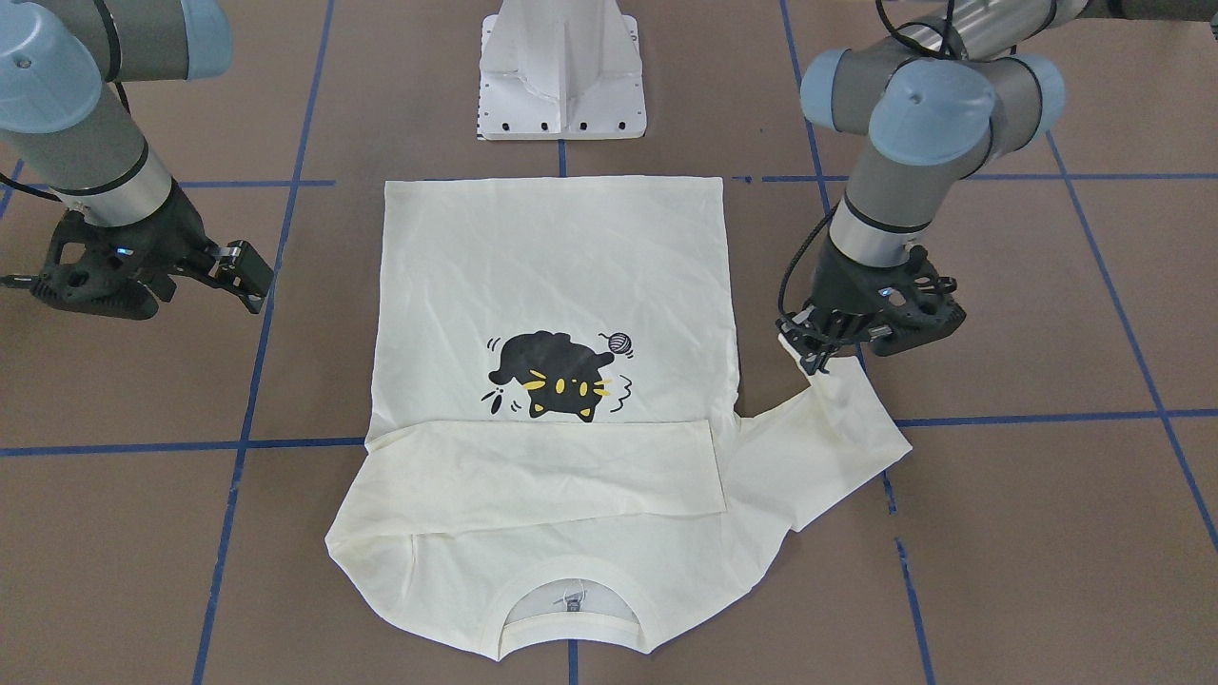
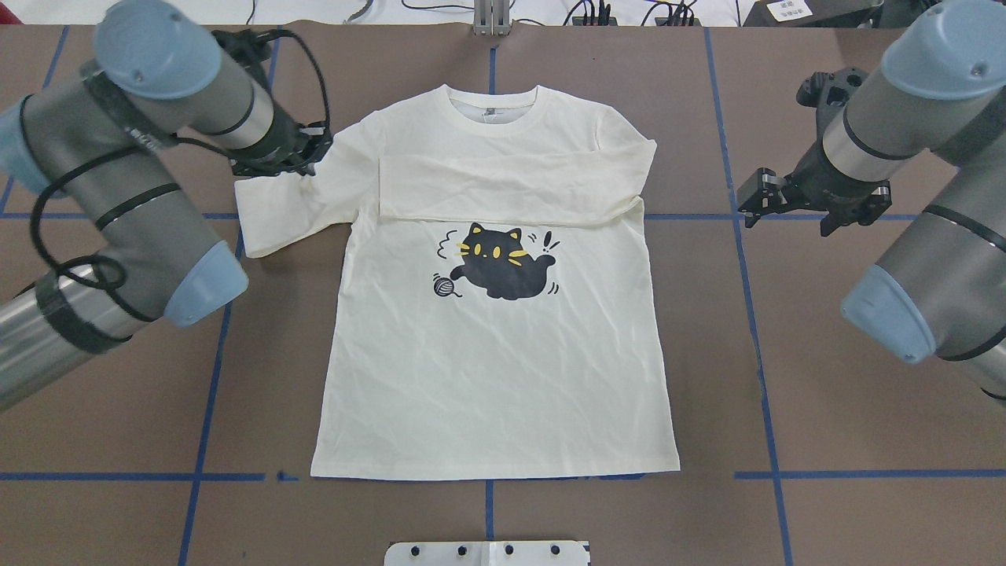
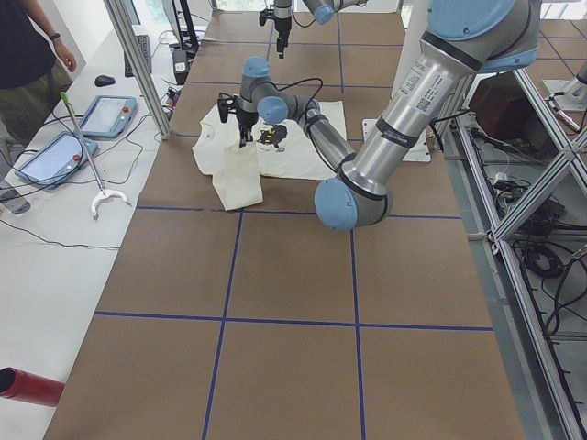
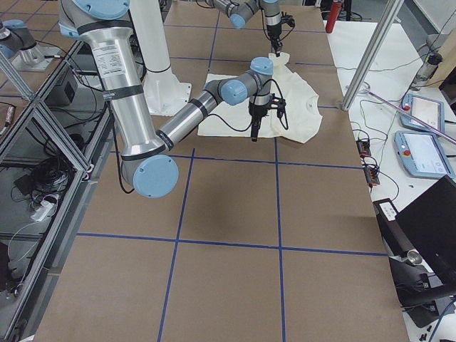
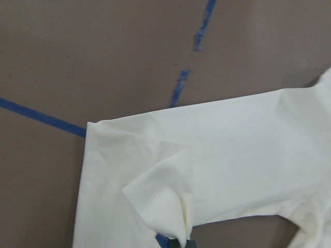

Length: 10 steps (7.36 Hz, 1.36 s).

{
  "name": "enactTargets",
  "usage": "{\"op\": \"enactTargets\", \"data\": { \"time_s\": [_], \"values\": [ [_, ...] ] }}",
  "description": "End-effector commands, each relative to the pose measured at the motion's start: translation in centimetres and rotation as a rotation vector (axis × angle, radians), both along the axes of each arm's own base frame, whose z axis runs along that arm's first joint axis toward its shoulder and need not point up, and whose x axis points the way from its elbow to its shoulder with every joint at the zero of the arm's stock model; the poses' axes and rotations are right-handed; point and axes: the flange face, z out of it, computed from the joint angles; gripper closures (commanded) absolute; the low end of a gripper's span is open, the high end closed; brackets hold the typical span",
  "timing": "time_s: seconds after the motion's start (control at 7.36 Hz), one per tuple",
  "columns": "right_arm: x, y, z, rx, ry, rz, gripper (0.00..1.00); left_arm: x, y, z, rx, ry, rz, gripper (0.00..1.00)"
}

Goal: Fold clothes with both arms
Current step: 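Fold the held sleeve across the shirt front with the left gripper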

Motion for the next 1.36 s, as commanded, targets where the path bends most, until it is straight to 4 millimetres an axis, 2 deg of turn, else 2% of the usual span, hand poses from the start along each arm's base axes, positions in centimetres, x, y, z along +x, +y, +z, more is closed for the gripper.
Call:
{"op": "enactTargets", "data": {
  "time_s": [0.0, 0.14, 0.27, 0.41, 0.54, 0.68, 0.82, 0.95, 1.09, 1.22],
  "values": [
    [1.0, 1.0, 1.1, -0.004, 0.01, -0.009, 0.0, 4.4, -1.1, -13.7, -0.001, 0.125, -0.026, 1.0],
    [1.2, 1.3, 1.8, -0.011, 0.019, -0.01, 0.0, 9.4, 2.5, -19.2, -0.02, 0.193, 0.012, 1.0],
    [1.4, 1.3, 2.1, -0.002, 0.022, -0.026, 0.0, 15.9, 5.2, -21.5, -0.06, 0.222, 0.027, 1.0],
    [1.6, 1.2, 2.1, -0.001, 0.02, -0.022, 0.0, 21.1, 7.7, -21.6, -0.043, 0.232, -0.001, 1.0],
    [1.5, 1.1, 2.0, -0.003, 0.021, -0.019, 0.0, 23.2, 7.3, -19.8, -0.037, 0.227, -0.018, 1.0],
    [1.5, 1.0, 1.7, -0.004, 0.017, -0.012, 0.0, 24.1, 6.8, -18.6, -0.04, 0.22, -0.02, 1.0],
    [1.4, 1.0, 1.7, -0.004, 0.017, -0.01, 0.0, 24.4, 6.8, -18.3, -0.05, 0.215, -0.023, 1.0],
    [1.3, 0.9, 1.8, -0.006, 0.02, -0.011, 0.0, 25.8, 8.6, -18.5, -0.062, 0.221, -0.004, 1.0],
    [1.2, 0.8, 2.1, -0.013, 0.024, -0.009, 0.0, 28.4, 12.3, -19.2, -0.058, 0.245, 0.022, 0.74],
    [1.1, 0.8, 2.0, -0.012, 0.023, -0.01, 0.0, 31.0, 14.7, -19.9, -0.059, 0.326, 0.001, 0.01]
  ]
}}
